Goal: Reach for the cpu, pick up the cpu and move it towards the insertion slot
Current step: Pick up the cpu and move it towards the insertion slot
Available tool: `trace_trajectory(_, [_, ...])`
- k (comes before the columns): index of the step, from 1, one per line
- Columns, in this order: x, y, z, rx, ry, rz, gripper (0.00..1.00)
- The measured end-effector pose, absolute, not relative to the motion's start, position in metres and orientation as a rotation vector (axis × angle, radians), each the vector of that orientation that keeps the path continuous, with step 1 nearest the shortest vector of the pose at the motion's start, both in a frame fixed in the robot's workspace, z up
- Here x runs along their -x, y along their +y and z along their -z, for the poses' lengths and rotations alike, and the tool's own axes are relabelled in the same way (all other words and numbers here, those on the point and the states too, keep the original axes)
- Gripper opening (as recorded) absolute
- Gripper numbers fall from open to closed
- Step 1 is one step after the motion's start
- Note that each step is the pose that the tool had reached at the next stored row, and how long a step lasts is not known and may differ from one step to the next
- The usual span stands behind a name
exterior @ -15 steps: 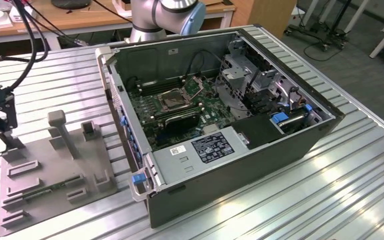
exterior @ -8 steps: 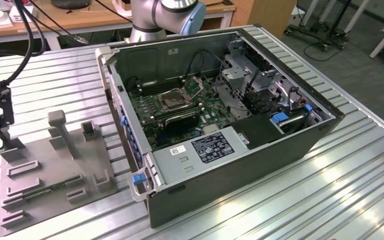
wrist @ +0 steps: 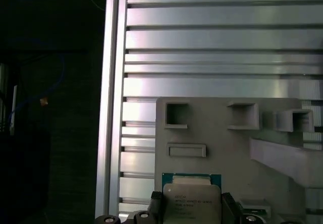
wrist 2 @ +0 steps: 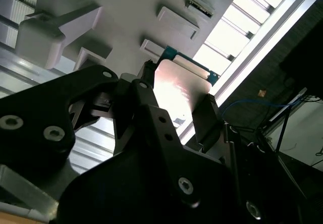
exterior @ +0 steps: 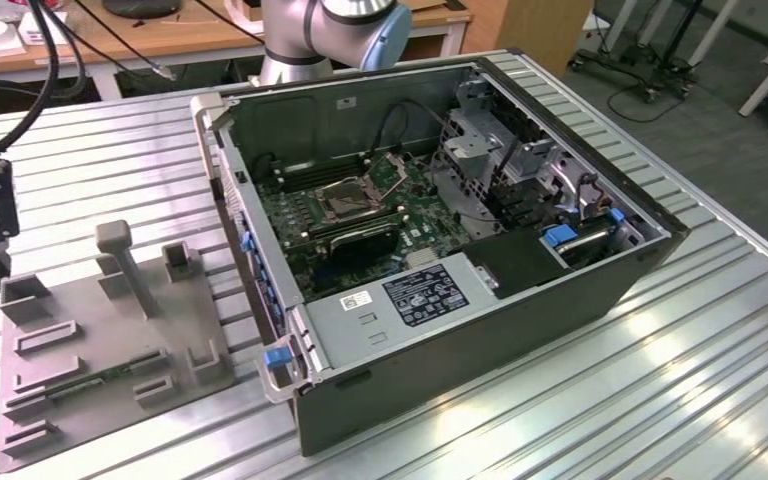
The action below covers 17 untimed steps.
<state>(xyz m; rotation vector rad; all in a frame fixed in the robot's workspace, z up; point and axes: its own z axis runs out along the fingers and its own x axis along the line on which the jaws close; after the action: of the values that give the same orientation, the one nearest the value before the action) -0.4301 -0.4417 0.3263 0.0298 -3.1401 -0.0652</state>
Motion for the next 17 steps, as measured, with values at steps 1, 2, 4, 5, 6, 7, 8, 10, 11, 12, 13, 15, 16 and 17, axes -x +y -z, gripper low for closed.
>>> trace_trajectory(1, [0.43, -0.442, -0.328, -0.03, -3.14, 0.065, 0.54])
trace_trajectory(2, [0.43, -0.442, -0.33, -0.03, -3.14, 0.065, 0.54])
trace_trajectory(4, [0.43, -0.442, -0.332, -0.03, -3.14, 0.065, 0.54])
trace_trajectory(5, [0.43, -0.442, -0.332, -0.03, -3.14, 0.065, 0.54])
trace_trajectory(6, [0.43, -0.442, -0.332, -0.03, -3.14, 0.066, 0.54])
trace_trajectory(7, [0.43, -0.442, -0.333, -0.03, -3.14, 0.065, 0.54])
trace_trajectory(8, [0.43, -0.442, -0.333, -0.03, -3.14, 0.065, 0.54])
trace_trajectory(10, [0.43, -0.442, -0.335, -0.03, -3.14, 0.065, 0.54])
trace_trajectory(11, [0.43, -0.442, -0.336, -0.03, -3.14, 0.065, 0.54])
trace_trajectory(12, [0.43, -0.442, -0.337, -0.03, -3.14, 0.065, 0.54])
trace_trajectory(13, [0.43, -0.442, -0.339, -0.03, -3.14, 0.065, 0.54])
trace_trajectory(15, [0.43, -0.442, -0.341, -0.03, -3.14, 0.065, 0.54])
trace_trajectory(16, [0.43, -0.442, -0.342, -0.03, -3.14, 0.065, 0.54])
trace_trajectory(17, [0.43, -0.442, -0.343, -0.03, -3.14, 0.065, 0.54])
